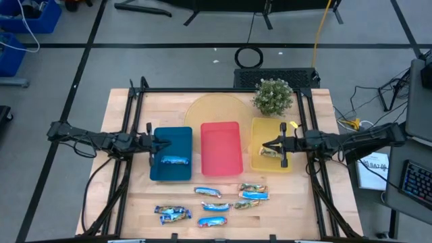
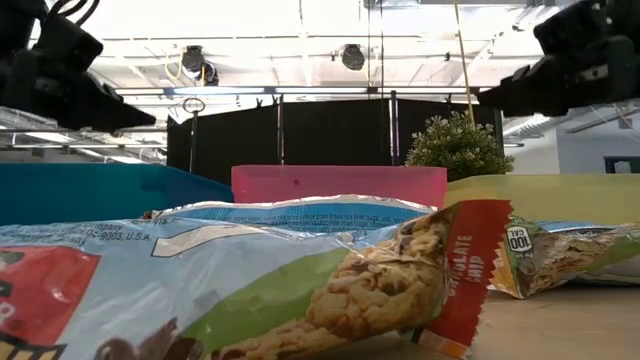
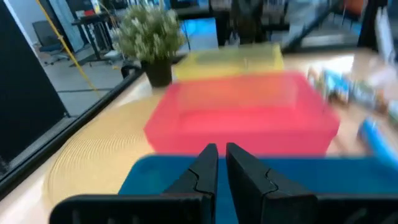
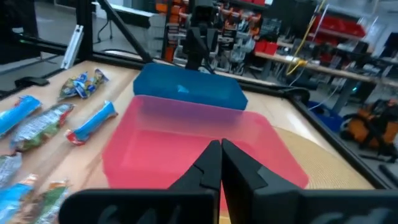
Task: Pick and place Granola Bars by type
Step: Put the blue granola bar into the blue bin
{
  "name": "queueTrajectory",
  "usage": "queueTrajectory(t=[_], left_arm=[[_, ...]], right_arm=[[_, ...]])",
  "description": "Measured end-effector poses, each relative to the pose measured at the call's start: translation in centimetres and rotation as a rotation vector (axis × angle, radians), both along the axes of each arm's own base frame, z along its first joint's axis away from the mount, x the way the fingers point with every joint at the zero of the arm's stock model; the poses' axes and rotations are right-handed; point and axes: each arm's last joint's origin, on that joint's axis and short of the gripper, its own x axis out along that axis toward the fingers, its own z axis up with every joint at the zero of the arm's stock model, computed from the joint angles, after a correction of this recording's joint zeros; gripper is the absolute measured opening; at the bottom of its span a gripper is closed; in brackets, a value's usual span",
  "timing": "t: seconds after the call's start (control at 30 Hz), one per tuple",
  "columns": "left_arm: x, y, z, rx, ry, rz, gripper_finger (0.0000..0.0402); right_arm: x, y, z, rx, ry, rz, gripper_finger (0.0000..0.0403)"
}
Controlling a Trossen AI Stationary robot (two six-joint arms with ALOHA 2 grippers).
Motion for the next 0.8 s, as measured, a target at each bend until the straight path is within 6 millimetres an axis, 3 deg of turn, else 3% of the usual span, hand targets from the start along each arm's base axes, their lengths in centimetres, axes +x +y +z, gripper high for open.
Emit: queueTrajectory(t=[0.13, 0.23, 0.33, 0.53, 0.8], left_arm=[[0.0, 0.0, 2.2, -0.077, -0.091, 0.012, 0.004], [0.3, -0.3, 4.1, -0.081, -0.064, 0.029, 0.004], [1.3, -1.0, 7.4, -0.072, -0.026, 0.019, 0.004], [4.9, -3.8, 12.4, -0.022, 0.243, 0.124, 0.0039], [9.9, -8.9, 12.7, -0.156, 0.645, 0.238, 0.0039]], right_arm=[[-0.2, 0.0, -0.6, -0.006, 0.002, -0.009, 0.0001], [-0.2, 0.0, -0.8, -0.006, 0.008, -0.009, 0.0001], [-0.2, 0.0, -0.7, -0.011, -0.006, -0.009, 0.0001], [-0.2, 0.0, -0.3, -0.065, -0.041, -0.006, 0.0001], [-0.2, 0.0, -0.3, -0.085, -0.039, -0.004, 0.0001]])
